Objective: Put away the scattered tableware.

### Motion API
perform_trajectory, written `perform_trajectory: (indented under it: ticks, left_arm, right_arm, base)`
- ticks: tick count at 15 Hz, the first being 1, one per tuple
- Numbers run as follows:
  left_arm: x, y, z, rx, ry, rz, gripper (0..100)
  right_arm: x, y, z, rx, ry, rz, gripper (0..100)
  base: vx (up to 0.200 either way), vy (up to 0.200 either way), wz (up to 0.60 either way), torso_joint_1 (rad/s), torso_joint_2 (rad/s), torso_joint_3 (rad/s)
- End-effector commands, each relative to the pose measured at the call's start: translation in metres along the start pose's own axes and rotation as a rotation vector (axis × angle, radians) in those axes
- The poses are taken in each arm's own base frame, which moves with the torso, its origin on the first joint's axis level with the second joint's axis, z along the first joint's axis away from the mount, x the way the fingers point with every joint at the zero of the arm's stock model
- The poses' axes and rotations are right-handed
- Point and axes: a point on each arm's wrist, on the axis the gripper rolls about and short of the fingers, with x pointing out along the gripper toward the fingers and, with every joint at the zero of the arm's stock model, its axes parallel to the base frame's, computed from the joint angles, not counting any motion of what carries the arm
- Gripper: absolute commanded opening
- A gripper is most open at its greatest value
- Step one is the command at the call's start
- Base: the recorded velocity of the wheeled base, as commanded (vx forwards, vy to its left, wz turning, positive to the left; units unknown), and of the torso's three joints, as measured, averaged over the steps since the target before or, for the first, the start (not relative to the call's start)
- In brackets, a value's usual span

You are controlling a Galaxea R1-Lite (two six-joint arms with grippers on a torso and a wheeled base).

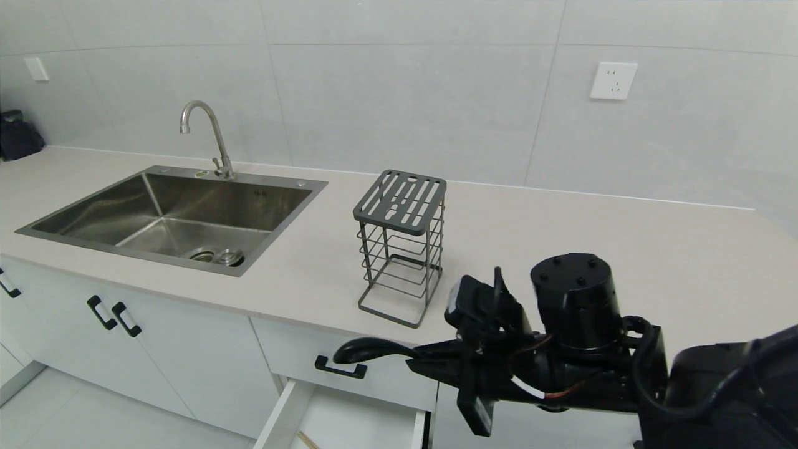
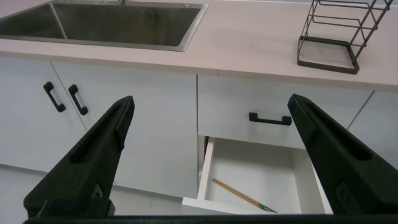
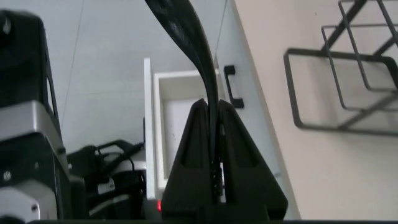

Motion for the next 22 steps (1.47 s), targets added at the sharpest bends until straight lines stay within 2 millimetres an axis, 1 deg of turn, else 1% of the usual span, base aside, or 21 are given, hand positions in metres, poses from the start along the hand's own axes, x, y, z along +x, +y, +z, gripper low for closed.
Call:
perform_trajectory:
  ticks: [1,2,3,4,5,6,7,8,10,11,12,14,16,18,20,22]
  left_arm:
    - [0.000,0.000,0.000,-0.001,0.001,0.000,100]
    - [0.000,0.000,0.000,-0.001,0.001,0.000,100]
    - [0.000,0.000,0.000,-0.001,0.001,0.000,100]
    - [0.000,0.000,0.000,-0.001,0.001,0.000,100]
    - [0.000,0.000,0.000,-0.001,0.001,0.000,100]
    - [0.000,0.000,0.000,0.001,0.001,0.000,100]
    - [0.000,0.000,0.000,0.001,0.001,0.000,100]
    - [0.000,0.000,0.000,0.001,0.001,0.000,100]
    - [0.000,0.000,0.000,-0.001,0.001,0.000,100]
    - [0.000,0.000,0.000,0.001,0.001,0.000,100]
    - [0.000,0.000,0.000,0.001,0.001,0.000,100]
    - [0.000,0.000,0.000,-0.001,0.001,0.000,100]
    - [0.000,0.000,0.000,-0.001,0.001,0.000,100]
    - [0.000,0.000,0.000,-0.001,0.001,0.000,100]
    - [0.000,0.000,0.000,-0.001,0.001,0.000,100]
    - [0.000,0.000,0.000,-0.001,0.001,0.000,100]
  right_arm:
    - [0.020,0.006,-0.006,0.009,0.030,0.019,0]
    - [0.020,0.006,-0.006,0.012,0.032,0.018,0]
    - [0.022,0.011,-0.002,0.014,0.022,0.021,0]
    - [0.027,0.016,0.006,0.039,-0.003,0.011,0]
    - [0.038,0.026,0.016,0.079,-0.034,0.000,0]
    - [0.042,0.030,0.022,0.096,-0.048,-0.013,0]
    - [0.052,0.035,0.022,0.104,-0.034,-0.053,0]
    - [0.054,0.038,0.015,0.110,0.001,-0.064,0]
    - [0.051,0.045,-0.008,0.108,0.090,-0.043,0]
    - [0.049,0.047,-0.011,0.084,0.108,-0.044,0]
    - [0.049,0.047,-0.010,0.076,0.108,-0.045,0]
    - [0.048,0.047,0.000,0.069,0.077,-0.049,0]
    - [0.047,0.048,-0.004,0.072,0.092,-0.047,0]
    - [0.049,0.047,-0.001,0.069,0.076,-0.042,0]
    - [0.053,0.045,0.009,0.063,0.041,-0.044,0]
    - [0.054,0.045,0.008,0.062,0.044,-0.040,0]
  base:
    - [0.000,0.000,0.00,0.000,0.00,0.000]
    - [0.000,0.000,0.00,0.000,0.00,0.000]
    - [0.000,0.000,0.00,0.000,0.00,0.000]
    - [0.000,0.000,0.00,0.000,0.00,0.000]
    - [0.000,0.000,0.00,0.000,0.00,0.000]
    - [0.000,0.000,0.00,0.000,0.00,0.000]
    - [0.000,0.000,0.00,0.000,0.00,0.000]
    - [0.000,0.000,0.00,0.000,0.00,0.000]
    - [0.000,0.000,0.00,0.000,0.00,0.000]
    - [0.000,0.000,0.00,0.000,0.00,0.000]
    - [0.000,0.000,0.00,0.000,0.00,0.000]
    - [0.000,0.000,0.00,0.000,0.00,0.000]
    - [0.000,0.000,0.00,0.000,0.00,0.000]
    - [0.000,0.000,0.00,0.000,0.00,0.000]
    - [0.000,0.000,0.00,-0.149,0.30,0.146]
    - [0.000,0.000,0.00,-0.173,0.35,0.173]
